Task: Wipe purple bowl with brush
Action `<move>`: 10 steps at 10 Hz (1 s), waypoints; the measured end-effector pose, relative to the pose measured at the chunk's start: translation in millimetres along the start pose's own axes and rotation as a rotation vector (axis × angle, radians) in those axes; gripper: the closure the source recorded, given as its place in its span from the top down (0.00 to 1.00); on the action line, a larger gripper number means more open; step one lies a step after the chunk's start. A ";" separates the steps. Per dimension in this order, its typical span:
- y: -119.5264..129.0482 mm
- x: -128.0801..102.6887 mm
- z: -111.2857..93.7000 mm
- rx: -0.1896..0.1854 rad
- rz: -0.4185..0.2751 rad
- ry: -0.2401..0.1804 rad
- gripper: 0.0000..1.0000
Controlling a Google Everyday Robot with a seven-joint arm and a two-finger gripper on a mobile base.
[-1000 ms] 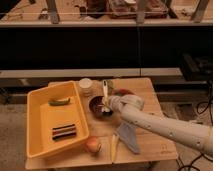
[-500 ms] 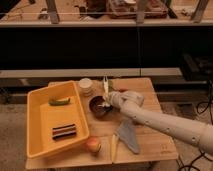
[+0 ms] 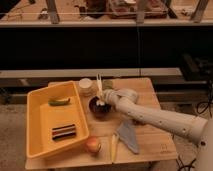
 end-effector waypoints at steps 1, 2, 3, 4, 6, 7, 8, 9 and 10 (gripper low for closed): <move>-9.1 -3.8 5.5 0.023 -0.001 -0.009 0.00; -16.5 -6.4 6.6 0.042 -0.003 -0.014 0.00; -21.9 -9.0 4.5 0.056 -0.003 -0.018 0.00; -25.5 -12.3 2.6 0.063 -0.004 -0.024 0.00; -31.2 -22.7 -7.7 0.072 0.010 -0.034 0.00; -30.1 -27.0 -13.6 0.068 0.018 -0.036 0.00; -27.7 -30.9 -21.7 0.058 0.037 -0.035 0.00; -25.6 -33.7 -26.1 0.053 0.052 -0.033 0.00; -19.8 -32.8 -31.6 0.048 0.067 -0.024 0.00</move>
